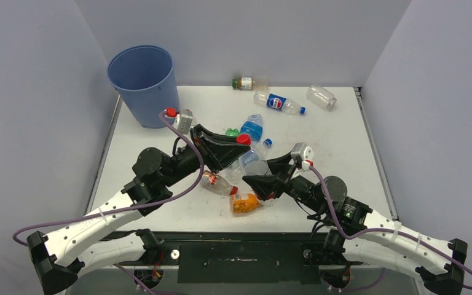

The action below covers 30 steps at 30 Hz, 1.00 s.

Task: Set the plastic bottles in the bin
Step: Pick up the plastic bottle at the center of the board, then place the plastic bottle in the trash bin.

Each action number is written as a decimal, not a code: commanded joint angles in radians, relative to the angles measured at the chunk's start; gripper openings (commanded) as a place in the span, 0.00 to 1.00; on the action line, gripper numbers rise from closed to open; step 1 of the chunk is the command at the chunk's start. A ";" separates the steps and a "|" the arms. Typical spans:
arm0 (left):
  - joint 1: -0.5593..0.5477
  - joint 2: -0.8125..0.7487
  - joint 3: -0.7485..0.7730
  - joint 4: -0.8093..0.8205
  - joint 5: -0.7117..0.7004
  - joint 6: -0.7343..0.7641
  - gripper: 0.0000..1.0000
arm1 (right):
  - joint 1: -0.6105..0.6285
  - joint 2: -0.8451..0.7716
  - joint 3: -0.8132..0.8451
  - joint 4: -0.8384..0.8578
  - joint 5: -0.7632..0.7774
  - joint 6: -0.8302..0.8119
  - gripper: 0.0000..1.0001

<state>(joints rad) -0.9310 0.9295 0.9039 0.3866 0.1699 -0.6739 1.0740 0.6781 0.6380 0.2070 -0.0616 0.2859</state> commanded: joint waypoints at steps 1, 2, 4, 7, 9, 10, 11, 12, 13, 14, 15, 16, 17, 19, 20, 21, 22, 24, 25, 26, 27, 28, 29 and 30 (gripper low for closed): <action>0.001 -0.002 0.072 0.021 0.018 0.034 0.00 | 0.002 0.014 0.021 0.036 -0.016 0.008 0.66; 0.002 -0.011 0.085 -0.008 0.000 0.055 0.00 | 0.002 0.017 0.033 0.018 -0.019 0.013 0.81; 0.015 -0.027 0.128 -0.074 -0.040 0.117 0.00 | 0.002 0.018 0.060 -0.023 -0.008 0.027 0.99; 0.083 -0.039 0.218 -0.194 -0.091 0.199 0.00 | 0.003 -0.008 0.092 -0.080 0.026 0.040 0.90; 0.174 -0.034 0.290 -0.272 -0.102 0.233 0.00 | 0.002 -0.035 0.107 -0.120 0.055 0.040 0.90; 0.227 -0.027 0.327 -0.307 -0.111 0.243 0.00 | 0.002 -0.050 0.111 -0.134 0.073 0.041 0.90; 0.276 -0.018 0.363 -0.335 -0.124 0.252 0.00 | 0.002 -0.064 0.111 -0.145 0.100 0.042 0.90; 0.327 -0.008 0.393 -0.359 -0.144 0.266 0.00 | 0.002 -0.077 0.107 -0.153 0.120 0.043 0.90; 0.371 0.004 0.425 -0.377 -0.172 0.286 0.00 | 0.003 -0.091 0.101 -0.159 0.143 0.043 0.90; 0.403 0.019 0.454 -0.384 -0.221 0.313 0.00 | 0.002 -0.103 0.092 -0.163 0.165 0.044 0.90; 0.435 0.033 0.479 -0.385 -0.270 0.348 0.00 | 0.003 -0.112 0.081 -0.164 0.187 0.045 0.90; 0.451 0.048 0.498 -0.385 -0.331 0.393 0.00 | 0.003 -0.122 0.066 -0.164 0.208 0.047 0.90; 0.462 0.067 0.514 -0.375 -0.405 0.429 0.00 | 0.003 -0.130 0.053 -0.162 0.224 0.047 0.90; 0.480 0.115 0.558 -0.344 -0.522 0.512 0.00 | 0.003 -0.147 0.024 -0.160 0.258 0.058 0.90; 0.488 0.140 0.574 -0.309 -0.546 0.565 0.00 | 0.003 -0.153 0.006 -0.159 0.271 0.063 0.90; 0.493 0.166 0.583 -0.265 -0.577 0.621 0.00 | 0.002 -0.159 -0.007 -0.160 0.277 0.068 0.90; 0.498 0.202 0.588 -0.212 -0.601 0.682 0.00 | 0.003 -0.166 -0.017 -0.163 0.281 0.072 0.90; 0.510 0.255 0.592 -0.108 -0.643 0.793 0.00 | 0.003 -0.184 -0.044 -0.164 0.292 0.086 0.90; 0.516 0.281 0.585 -0.046 -0.659 0.838 0.00 | 0.003 -0.194 -0.058 -0.162 0.297 0.090 0.90; 0.527 0.308 0.580 0.011 -0.676 0.878 0.00 | 0.003 -0.204 -0.071 -0.160 0.301 0.093 0.90; 0.539 0.337 0.583 0.057 -0.696 0.911 0.00 | 0.003 -0.212 -0.082 -0.161 0.307 0.093 0.90; 0.553 0.370 0.592 0.095 -0.723 0.935 0.00 | 0.003 -0.220 -0.091 -0.162 0.310 0.094 0.90; 0.568 0.398 0.597 0.125 -0.749 0.951 0.00 | 0.003 -0.226 -0.098 -0.165 0.312 0.095 0.90; 0.585 0.424 0.596 0.160 -0.761 0.954 0.00 | 0.003 -0.231 -0.101 -0.171 0.313 0.097 0.90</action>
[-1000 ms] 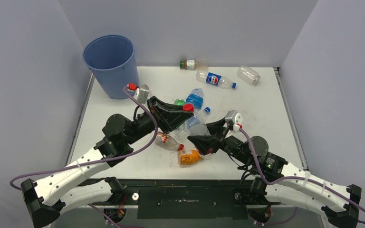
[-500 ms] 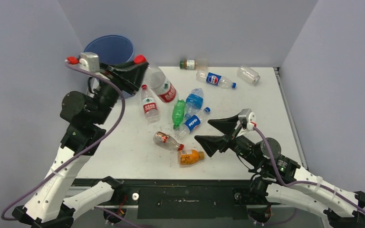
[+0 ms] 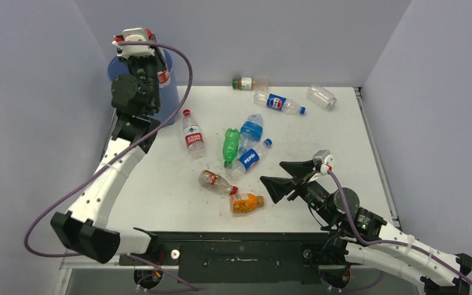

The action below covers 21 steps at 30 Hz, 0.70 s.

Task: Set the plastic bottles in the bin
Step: Place the plastic bottle in the trash bin.

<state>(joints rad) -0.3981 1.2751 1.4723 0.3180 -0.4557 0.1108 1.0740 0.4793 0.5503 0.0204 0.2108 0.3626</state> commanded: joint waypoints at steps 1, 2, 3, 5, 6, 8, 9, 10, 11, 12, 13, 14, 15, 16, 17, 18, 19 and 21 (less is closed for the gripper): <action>0.071 0.095 0.018 0.265 -0.136 0.162 0.00 | 0.001 -0.036 -0.014 0.007 0.040 0.025 0.90; 0.089 0.112 0.008 0.300 -0.132 0.151 0.00 | 0.003 -0.039 -0.016 0.001 0.036 0.034 0.90; 0.109 0.126 0.009 0.312 -0.138 0.127 0.00 | 0.002 -0.043 -0.019 -0.002 0.027 0.042 0.90; 0.129 0.147 0.021 0.316 -0.121 0.097 0.00 | 0.002 -0.048 -0.026 -0.003 0.001 0.055 0.90; 0.131 0.154 0.017 0.339 -0.118 0.094 0.00 | 0.003 -0.049 -0.032 -0.002 -0.007 0.065 0.90; 0.132 0.169 0.012 0.377 -0.101 0.093 0.00 | 0.002 -0.053 -0.058 0.018 -0.016 0.080 0.91; 0.132 0.174 0.010 0.393 -0.093 0.092 0.00 | 0.003 -0.054 -0.079 0.032 -0.019 0.087 0.91; 0.133 0.178 0.002 0.416 -0.085 0.091 0.00 | 0.002 -0.052 -0.091 0.046 -0.022 0.093 0.90; 0.134 0.182 -0.002 0.426 -0.080 0.090 0.00 | 0.003 -0.047 -0.101 0.058 -0.027 0.096 0.91; 0.136 0.192 0.003 0.418 -0.074 0.090 0.00 | 0.003 -0.040 -0.107 0.064 -0.030 0.098 0.91; 0.140 0.203 0.012 0.402 -0.067 0.089 0.00 | 0.003 -0.031 -0.107 0.067 -0.032 0.098 0.91; 0.147 0.216 0.015 0.394 -0.062 0.086 0.00 | 0.003 -0.024 -0.106 0.066 -0.033 0.095 0.91; 0.156 0.232 0.018 0.385 -0.057 0.072 0.00 | 0.003 -0.020 -0.102 0.064 -0.034 0.092 0.91; 0.169 0.255 0.024 0.362 -0.046 0.046 0.00 | 0.003 -0.017 -0.098 0.061 -0.033 0.086 0.91; 0.184 0.271 0.032 0.326 -0.021 0.007 0.00 | 0.001 -0.017 -0.094 0.055 -0.033 0.080 0.91; 0.204 0.291 0.038 0.279 0.013 -0.036 0.00 | 0.002 -0.019 -0.090 0.049 -0.030 0.073 0.90; 0.219 0.308 0.045 0.244 0.047 -0.082 0.00 | 0.001 -0.022 -0.086 0.043 -0.022 0.066 0.90; 0.242 0.350 0.068 0.173 0.121 -0.162 0.00 | 0.000 -0.025 -0.083 0.033 -0.009 0.056 0.90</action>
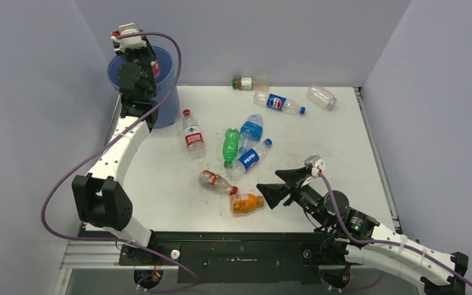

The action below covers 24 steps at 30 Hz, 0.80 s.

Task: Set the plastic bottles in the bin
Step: Place the plastic bottle in the trash bin.

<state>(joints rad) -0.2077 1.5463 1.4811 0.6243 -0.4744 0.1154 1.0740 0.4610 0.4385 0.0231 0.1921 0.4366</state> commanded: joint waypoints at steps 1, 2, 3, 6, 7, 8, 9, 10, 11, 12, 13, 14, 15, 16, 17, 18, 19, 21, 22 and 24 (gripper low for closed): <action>0.059 0.095 0.070 -0.157 0.173 -0.191 0.00 | 0.001 -0.008 0.029 0.026 0.013 -0.022 0.90; 0.062 0.108 0.074 -0.166 0.205 -0.204 0.00 | 0.001 -0.008 0.031 0.024 0.014 -0.023 0.90; 0.061 0.118 0.075 -0.172 0.220 -0.210 0.00 | 0.000 -0.009 0.033 0.021 0.015 -0.023 0.90; 0.062 0.137 0.082 -0.193 0.251 -0.234 0.00 | 0.001 -0.015 0.031 0.021 0.016 -0.019 0.90; 0.063 0.143 0.087 -0.205 0.252 -0.241 0.00 | 0.001 -0.016 0.031 0.020 0.016 -0.019 0.90; 0.062 0.149 0.092 -0.217 0.251 -0.245 0.00 | 0.001 -0.014 0.031 0.019 0.018 -0.021 0.90; 0.062 0.153 0.093 -0.228 0.250 -0.247 0.04 | 0.000 -0.012 0.032 0.017 0.018 -0.021 0.90; 0.063 0.155 0.090 -0.235 0.248 -0.247 0.14 | 0.001 -0.010 0.033 0.014 0.017 -0.020 0.90; 0.062 0.154 0.078 -0.236 0.242 -0.251 0.28 | 0.001 -0.009 0.035 0.013 0.019 -0.022 0.90; 0.062 0.149 0.068 -0.231 0.237 -0.254 0.42 | 0.001 -0.009 0.038 0.010 0.019 -0.024 0.90; 0.064 0.143 0.059 -0.227 0.234 -0.257 0.53 | 0.001 -0.009 0.043 0.006 0.020 -0.026 0.90; 0.064 0.136 0.054 -0.224 0.231 -0.262 0.60 | 0.001 -0.009 0.050 0.001 0.022 -0.030 0.90; 0.064 0.124 0.052 -0.219 0.230 -0.265 0.65 | 0.001 -0.009 0.056 -0.006 0.025 -0.033 0.90; 0.064 0.115 0.053 -0.217 0.228 -0.268 0.69 | 0.000 -0.008 0.066 -0.013 0.027 -0.038 0.90; 0.064 0.103 0.056 -0.215 0.226 -0.269 0.78 | 0.001 -0.007 0.074 -0.018 0.032 -0.042 0.90; 0.064 0.089 0.061 -0.214 0.221 -0.273 0.85 | 0.000 -0.006 0.082 -0.020 0.036 -0.048 0.90; 0.062 0.075 0.066 -0.215 0.216 -0.275 0.98 | 0.001 -0.005 0.089 -0.034 0.042 -0.052 0.90; 0.061 0.038 0.069 -0.213 0.203 -0.286 0.96 | 0.001 -0.003 0.104 -0.054 0.056 -0.055 0.90; 0.058 0.013 0.064 -0.210 0.199 -0.298 0.96 | 0.000 -0.001 0.110 -0.057 0.066 -0.055 0.90; 0.045 -0.048 0.033 -0.210 0.184 -0.315 0.96 | 0.001 0.008 0.122 -0.065 0.098 -0.051 0.90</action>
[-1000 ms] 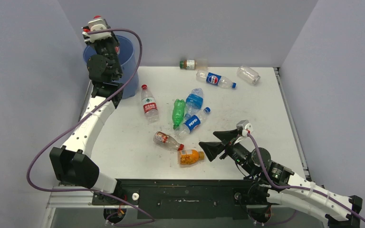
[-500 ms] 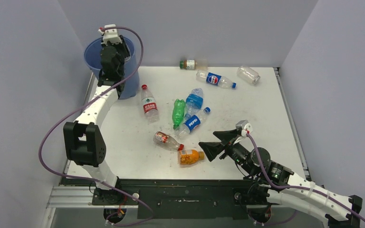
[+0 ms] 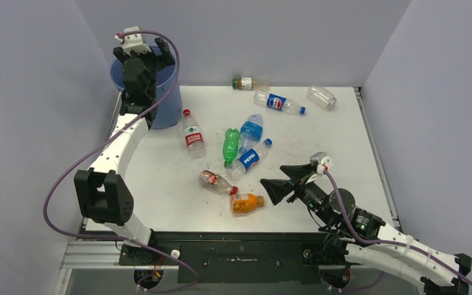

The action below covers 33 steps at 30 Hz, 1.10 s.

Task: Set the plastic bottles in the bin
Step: Place the plastic bottle in the trash bin, then pick up the plastic bottle at the center of the board.

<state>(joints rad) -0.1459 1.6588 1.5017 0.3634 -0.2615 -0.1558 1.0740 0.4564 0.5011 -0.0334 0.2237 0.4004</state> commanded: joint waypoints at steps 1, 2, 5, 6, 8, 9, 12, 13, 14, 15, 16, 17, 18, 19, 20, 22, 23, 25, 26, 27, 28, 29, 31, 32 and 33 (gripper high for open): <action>-0.028 -0.199 -0.008 0.048 -0.037 -0.053 0.96 | 0.001 0.020 0.065 -0.015 0.104 -0.007 0.90; -0.043 -0.239 -0.037 0.042 -0.041 -0.062 0.96 | 0.001 0.033 0.072 -0.024 0.143 0.005 0.90; -0.102 -0.358 -0.120 -0.031 -0.018 -0.097 0.96 | 0.000 0.106 0.102 -0.066 0.283 0.056 0.90; -0.123 -0.398 -0.147 -0.069 0.004 -0.108 0.96 | -0.001 0.136 0.112 -0.083 0.320 0.070 0.90; -0.171 -0.473 -0.214 -0.150 0.048 -0.144 0.96 | -0.008 0.206 0.127 -0.106 0.371 0.105 0.90; -0.200 -0.519 -0.246 -0.209 0.070 -0.170 0.96 | -0.020 0.242 0.130 -0.113 0.377 0.120 0.90; -0.219 -0.594 -0.339 -0.370 0.175 -0.286 0.96 | -0.100 0.325 0.123 -0.111 0.273 0.177 0.90; -0.218 -0.609 -0.368 -0.422 0.226 -0.310 0.96 | -0.146 0.346 0.107 -0.101 0.204 0.205 0.90; -0.217 -0.622 -0.393 -0.468 0.274 -0.323 0.96 | -0.192 0.360 0.091 -0.091 0.135 0.230 0.90; -0.215 -0.635 -0.418 -0.505 0.325 -0.327 0.96 | -0.226 0.367 0.067 -0.078 0.073 0.259 0.90; -0.215 -0.647 -0.446 -0.529 0.388 -0.319 0.96 | -0.250 0.366 0.041 -0.066 0.034 0.286 0.90; -0.215 -0.658 -0.475 -0.541 0.445 -0.306 0.96 | -0.262 0.358 0.011 -0.052 0.004 0.316 0.90; -0.217 -0.666 -0.501 -0.555 0.501 -0.284 0.96 | -0.263 0.346 -0.024 -0.036 -0.016 0.348 0.90; -0.220 -0.672 -0.527 -0.564 0.559 -0.259 0.96 | -0.265 0.333 -0.054 -0.018 -0.038 0.376 0.90; -0.227 -0.679 -0.563 -0.571 0.591 -0.238 0.96 | -0.265 0.321 -0.085 -0.002 -0.061 0.406 0.90; -0.259 -0.692 -0.615 -0.570 0.630 -0.204 0.96 | -0.263 0.295 -0.137 0.024 -0.094 0.469 0.90; -0.300 -0.695 -0.636 -0.569 0.656 -0.184 0.96 | -0.263 0.286 -0.159 0.024 -0.099 0.490 0.90; -0.408 -0.690 -0.633 -0.625 0.641 -0.110 0.96 | -0.263 0.265 -0.188 0.020 -0.096 0.518 0.90; -0.480 -0.679 -0.615 -0.672 0.567 -0.053 0.96 | -0.263 0.252 -0.197 0.007 -0.086 0.524 0.90; -0.553 -0.667 -0.593 -0.722 0.491 -0.001 0.96 | -0.264 0.235 -0.204 -0.010 -0.076 0.527 0.90; -0.625 -0.652 -0.573 -0.763 0.429 0.052 0.96 | -0.264 0.216 -0.205 -0.034 -0.062 0.528 0.90; -0.675 -0.638 -0.555 -0.801 0.377 0.091 0.96 | -0.263 0.194 -0.204 -0.053 -0.051 0.527 0.90; -0.754 -0.604 -0.540 -0.841 0.329 0.147 0.96 | -0.263 0.153 -0.199 -0.094 -0.022 0.519 0.90; -0.785 -0.582 -0.536 -0.855 0.317 0.179 0.96 | -0.263 0.134 -0.194 -0.114 -0.011 0.514 0.90; -0.824 -0.559 -0.532 -0.865 0.302 0.210 0.97 | -0.263 0.117 -0.188 -0.135 -0.007 0.509 0.90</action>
<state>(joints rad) -0.8680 1.0416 0.9058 -0.4034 0.1677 -0.1337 0.8116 0.6426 0.2893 -0.1253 0.1703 0.8948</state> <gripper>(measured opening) 0.962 0.900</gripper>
